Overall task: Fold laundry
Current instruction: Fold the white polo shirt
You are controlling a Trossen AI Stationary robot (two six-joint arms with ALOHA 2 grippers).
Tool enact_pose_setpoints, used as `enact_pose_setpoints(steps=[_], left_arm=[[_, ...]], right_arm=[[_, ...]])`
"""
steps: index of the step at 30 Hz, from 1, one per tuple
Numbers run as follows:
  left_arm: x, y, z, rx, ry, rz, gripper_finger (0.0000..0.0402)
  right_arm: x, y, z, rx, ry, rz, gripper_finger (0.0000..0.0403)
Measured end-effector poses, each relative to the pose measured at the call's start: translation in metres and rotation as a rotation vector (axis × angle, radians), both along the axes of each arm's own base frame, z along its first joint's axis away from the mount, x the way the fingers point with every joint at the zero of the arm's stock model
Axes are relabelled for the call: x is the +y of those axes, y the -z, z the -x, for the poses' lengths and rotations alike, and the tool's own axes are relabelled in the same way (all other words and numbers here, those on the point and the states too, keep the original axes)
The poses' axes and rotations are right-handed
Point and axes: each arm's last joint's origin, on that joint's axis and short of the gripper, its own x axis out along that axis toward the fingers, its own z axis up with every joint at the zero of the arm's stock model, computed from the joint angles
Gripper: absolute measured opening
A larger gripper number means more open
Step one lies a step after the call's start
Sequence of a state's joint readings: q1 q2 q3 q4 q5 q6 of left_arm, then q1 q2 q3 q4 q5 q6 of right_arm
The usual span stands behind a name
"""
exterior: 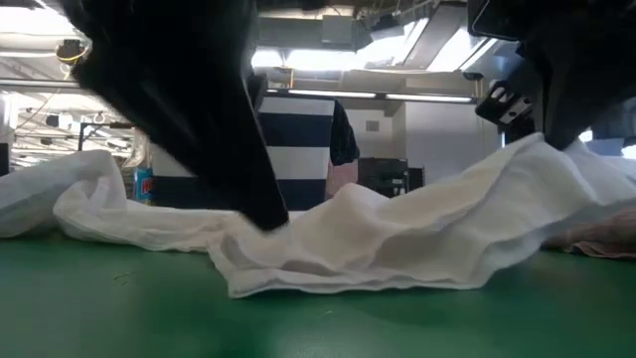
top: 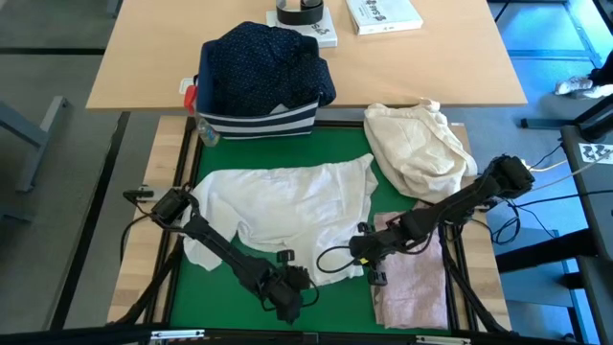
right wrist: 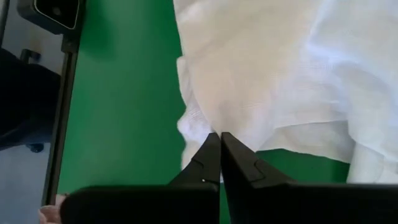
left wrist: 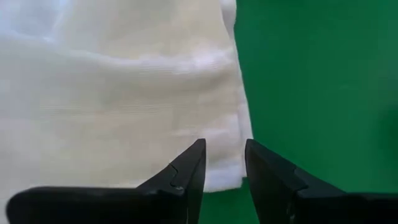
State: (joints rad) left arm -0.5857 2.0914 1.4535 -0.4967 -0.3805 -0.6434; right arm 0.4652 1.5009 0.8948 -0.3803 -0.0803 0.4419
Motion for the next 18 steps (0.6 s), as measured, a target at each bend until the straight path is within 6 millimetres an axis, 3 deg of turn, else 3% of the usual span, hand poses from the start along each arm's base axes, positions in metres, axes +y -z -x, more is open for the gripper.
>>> enact_pose_setpoints(steps=[9,18], left_arm=[[0.010,0.010,-0.004,0.029,0.052,0.088,0.0080],[0.017,0.009,-0.010,-0.004,0.066,0.019,0.0058]], right_arm=[[-0.001,0.004,0.000,0.012,0.008,0.035,0.0007],[-0.001,0.004,0.000,0.000,-0.018,0.062,0.0006]])
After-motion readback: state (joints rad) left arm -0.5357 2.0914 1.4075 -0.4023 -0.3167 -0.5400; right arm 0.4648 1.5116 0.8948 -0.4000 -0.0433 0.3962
